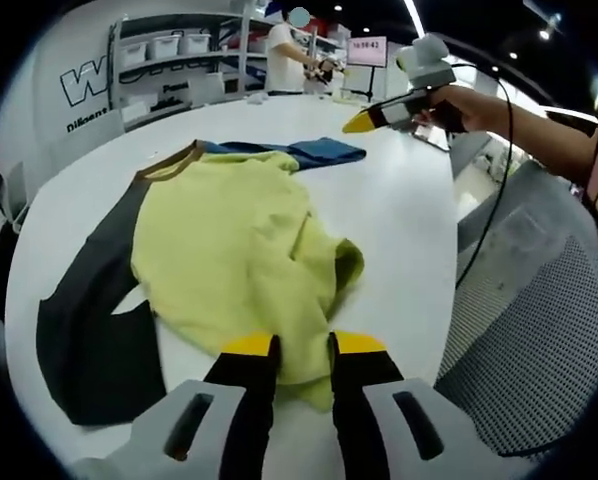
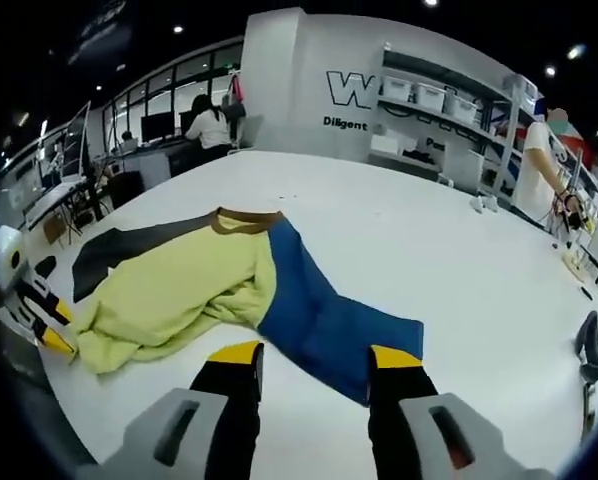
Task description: Fold the garment on the visible template until the final outline fits inside the template.
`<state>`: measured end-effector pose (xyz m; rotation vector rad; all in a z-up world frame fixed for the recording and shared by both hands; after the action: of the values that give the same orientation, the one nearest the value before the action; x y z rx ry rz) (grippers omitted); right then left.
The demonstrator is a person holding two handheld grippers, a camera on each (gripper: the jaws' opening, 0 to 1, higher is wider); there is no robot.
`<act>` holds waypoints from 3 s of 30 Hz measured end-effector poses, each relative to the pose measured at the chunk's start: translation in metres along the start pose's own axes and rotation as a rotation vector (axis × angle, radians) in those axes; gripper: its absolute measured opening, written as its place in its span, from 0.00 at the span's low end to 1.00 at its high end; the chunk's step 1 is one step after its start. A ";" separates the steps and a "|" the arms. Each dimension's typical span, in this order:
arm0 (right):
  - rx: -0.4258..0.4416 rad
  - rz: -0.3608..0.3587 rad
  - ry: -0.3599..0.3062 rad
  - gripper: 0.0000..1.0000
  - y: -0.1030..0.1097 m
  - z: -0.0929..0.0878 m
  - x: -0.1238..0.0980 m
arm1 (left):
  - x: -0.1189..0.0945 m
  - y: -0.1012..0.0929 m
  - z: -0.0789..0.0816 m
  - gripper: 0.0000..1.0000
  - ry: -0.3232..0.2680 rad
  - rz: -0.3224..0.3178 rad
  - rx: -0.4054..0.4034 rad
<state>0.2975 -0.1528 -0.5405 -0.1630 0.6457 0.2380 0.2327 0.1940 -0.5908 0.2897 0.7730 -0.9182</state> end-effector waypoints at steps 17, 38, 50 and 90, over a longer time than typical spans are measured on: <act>0.047 0.066 0.026 0.38 0.029 -0.019 -0.001 | -0.005 0.006 0.007 0.01 -0.054 -0.010 -0.102; 0.003 0.093 0.046 0.41 0.041 -0.024 0.003 | -0.037 0.018 0.037 0.00 -0.394 0.008 -0.359; -0.082 0.147 0.071 0.41 0.065 -0.026 0.009 | -0.044 0.032 0.055 0.00 -0.567 0.035 -0.497; -0.387 0.498 0.094 0.39 0.178 -0.023 0.032 | -0.053 0.039 0.061 0.00 -0.652 0.203 -0.432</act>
<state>0.2612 0.0187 -0.5921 -0.3865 0.7228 0.8406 0.2732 0.2162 -0.5139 -0.3005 0.3101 -0.5768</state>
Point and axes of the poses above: the point that each gripper's makers call its tool centre point, and the gripper's own axes: x roughly forward along the fingers, y roughly to its left, z roughly out of its top, the point moved 10 cm from there along -x, roughly backward along the fingers, and after that the axes turned 2 degrees about y, right-handed, at the moved point
